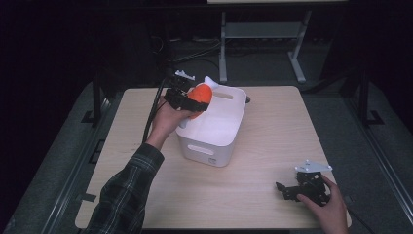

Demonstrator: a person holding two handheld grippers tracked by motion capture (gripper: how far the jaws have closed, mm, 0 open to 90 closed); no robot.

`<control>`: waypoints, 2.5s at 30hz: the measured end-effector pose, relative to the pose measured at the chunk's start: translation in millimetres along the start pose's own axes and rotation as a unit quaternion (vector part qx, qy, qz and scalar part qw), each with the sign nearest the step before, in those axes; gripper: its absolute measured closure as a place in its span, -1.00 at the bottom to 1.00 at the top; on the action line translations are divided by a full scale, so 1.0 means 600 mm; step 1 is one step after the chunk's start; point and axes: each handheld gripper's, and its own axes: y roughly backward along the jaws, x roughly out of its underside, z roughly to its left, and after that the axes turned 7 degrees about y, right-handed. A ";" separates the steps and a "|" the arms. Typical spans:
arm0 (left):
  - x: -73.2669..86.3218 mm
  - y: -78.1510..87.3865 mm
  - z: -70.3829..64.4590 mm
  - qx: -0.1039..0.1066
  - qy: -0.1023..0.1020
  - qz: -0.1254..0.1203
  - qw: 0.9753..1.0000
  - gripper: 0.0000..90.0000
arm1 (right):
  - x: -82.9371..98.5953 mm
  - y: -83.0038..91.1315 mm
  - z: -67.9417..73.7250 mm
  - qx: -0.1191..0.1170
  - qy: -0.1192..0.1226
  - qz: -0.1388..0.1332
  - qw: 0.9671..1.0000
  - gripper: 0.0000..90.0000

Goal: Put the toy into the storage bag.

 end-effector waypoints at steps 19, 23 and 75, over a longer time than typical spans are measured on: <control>0.000 -0.031 -0.001 -0.025 0.015 0.008 1.000 -0.53 | 0.000 0.000 0.000 0.001 0.001 0.000 1.000 -0.98; 0.001 -0.032 -0.001 -0.030 0.012 0.010 0.999 -0.57 | 0.000 0.000 0.000 0.001 0.001 0.000 1.000 -0.98; 0.064 0.082 0.045 0.020 -0.045 -0.012 0.999 -0.62 | 0.000 0.000 0.000 0.001 0.001 0.001 1.000 -0.98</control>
